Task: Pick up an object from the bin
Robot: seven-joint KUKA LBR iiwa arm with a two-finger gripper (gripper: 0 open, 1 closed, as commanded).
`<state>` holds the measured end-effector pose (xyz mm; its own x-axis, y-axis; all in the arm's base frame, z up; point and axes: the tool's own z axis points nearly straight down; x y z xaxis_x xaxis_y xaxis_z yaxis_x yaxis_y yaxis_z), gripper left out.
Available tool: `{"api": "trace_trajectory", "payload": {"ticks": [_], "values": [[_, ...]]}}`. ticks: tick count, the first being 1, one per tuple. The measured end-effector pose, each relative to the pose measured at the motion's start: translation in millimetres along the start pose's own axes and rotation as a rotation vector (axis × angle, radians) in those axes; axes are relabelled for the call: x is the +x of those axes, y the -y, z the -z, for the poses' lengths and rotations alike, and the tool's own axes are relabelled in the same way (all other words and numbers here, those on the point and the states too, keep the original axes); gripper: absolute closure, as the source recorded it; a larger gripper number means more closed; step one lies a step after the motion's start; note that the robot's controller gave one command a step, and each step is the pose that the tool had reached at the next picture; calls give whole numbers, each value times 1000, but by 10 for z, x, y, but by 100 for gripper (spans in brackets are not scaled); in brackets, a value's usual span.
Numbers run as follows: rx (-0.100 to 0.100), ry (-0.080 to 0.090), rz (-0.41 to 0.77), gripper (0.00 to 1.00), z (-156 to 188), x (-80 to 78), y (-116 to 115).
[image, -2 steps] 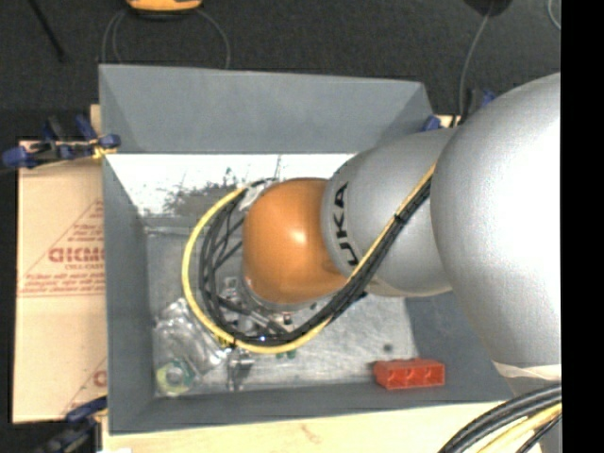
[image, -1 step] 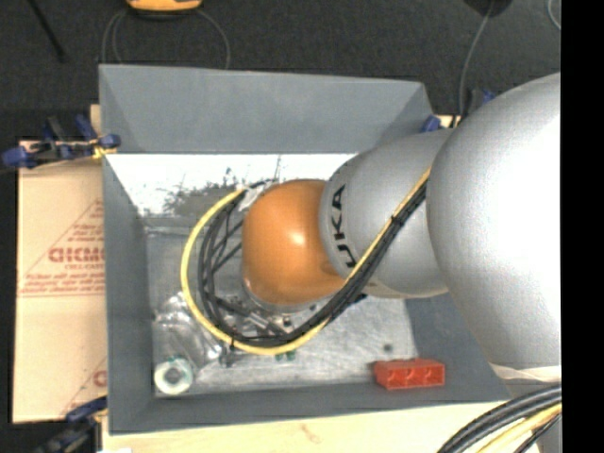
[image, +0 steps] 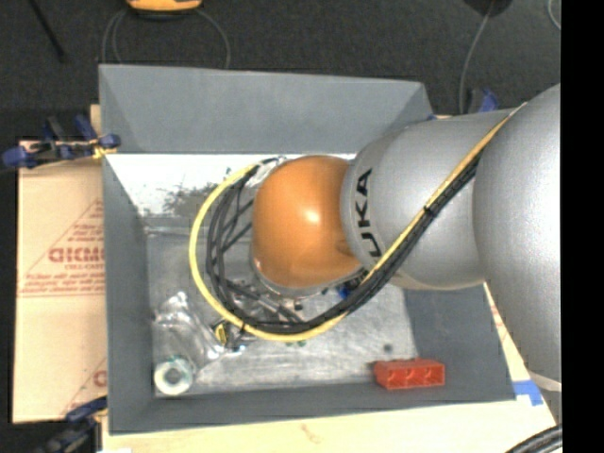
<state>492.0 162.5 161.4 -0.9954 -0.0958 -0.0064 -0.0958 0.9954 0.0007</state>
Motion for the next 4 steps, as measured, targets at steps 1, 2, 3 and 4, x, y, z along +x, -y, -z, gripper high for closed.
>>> {"api": "trace_trajectory", "payload": {"ticks": [1,2,3,4], "values": [[0,7,154,100,1719,-50,1],[1,-10,371,100,734,87,108],[-1,-11,271,100,-242,51,163],[-2,-4,242,100,-119,79,208]]}}
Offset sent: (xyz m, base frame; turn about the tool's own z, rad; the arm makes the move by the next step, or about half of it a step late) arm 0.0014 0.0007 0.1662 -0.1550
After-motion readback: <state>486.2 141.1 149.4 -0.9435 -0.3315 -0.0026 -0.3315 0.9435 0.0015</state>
